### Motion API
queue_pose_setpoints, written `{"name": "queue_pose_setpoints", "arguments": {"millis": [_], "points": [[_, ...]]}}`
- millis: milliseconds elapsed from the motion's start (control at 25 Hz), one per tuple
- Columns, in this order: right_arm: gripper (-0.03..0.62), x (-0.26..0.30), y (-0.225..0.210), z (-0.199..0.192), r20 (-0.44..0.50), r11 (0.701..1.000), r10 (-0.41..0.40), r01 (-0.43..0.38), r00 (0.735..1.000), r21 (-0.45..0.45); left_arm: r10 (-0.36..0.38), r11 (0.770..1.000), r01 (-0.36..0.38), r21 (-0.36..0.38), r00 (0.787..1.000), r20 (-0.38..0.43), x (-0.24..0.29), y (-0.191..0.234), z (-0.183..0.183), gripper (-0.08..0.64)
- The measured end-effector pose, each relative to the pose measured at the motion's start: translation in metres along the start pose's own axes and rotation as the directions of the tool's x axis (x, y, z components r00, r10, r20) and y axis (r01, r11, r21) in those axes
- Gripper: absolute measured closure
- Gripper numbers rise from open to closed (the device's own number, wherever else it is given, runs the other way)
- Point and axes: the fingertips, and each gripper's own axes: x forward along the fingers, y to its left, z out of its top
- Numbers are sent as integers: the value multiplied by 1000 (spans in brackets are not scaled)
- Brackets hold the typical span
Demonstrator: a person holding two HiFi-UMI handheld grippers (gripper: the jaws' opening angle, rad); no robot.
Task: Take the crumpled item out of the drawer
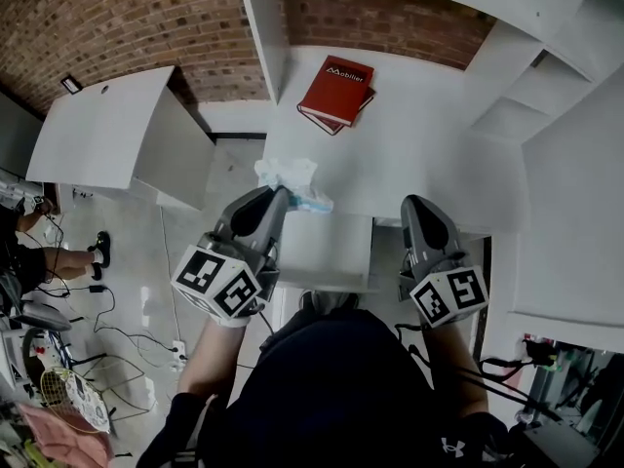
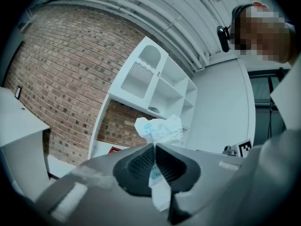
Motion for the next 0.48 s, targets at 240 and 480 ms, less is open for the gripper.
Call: {"name": "queue_pose_setpoints", "arguments": {"millis": [240, 480], "points": [[591, -4, -4, -14, -7, 1000, -6, 6, 1000, 10, -2, 1000, 2, 3, 1000, -10, 0, 1, -16, 546], [591, -3, -6, -15, -9, 1000, -6, 7, 1000, 16, 4, 1000, -4, -9, 1000, -20, 1, 2, -19, 546]]}}
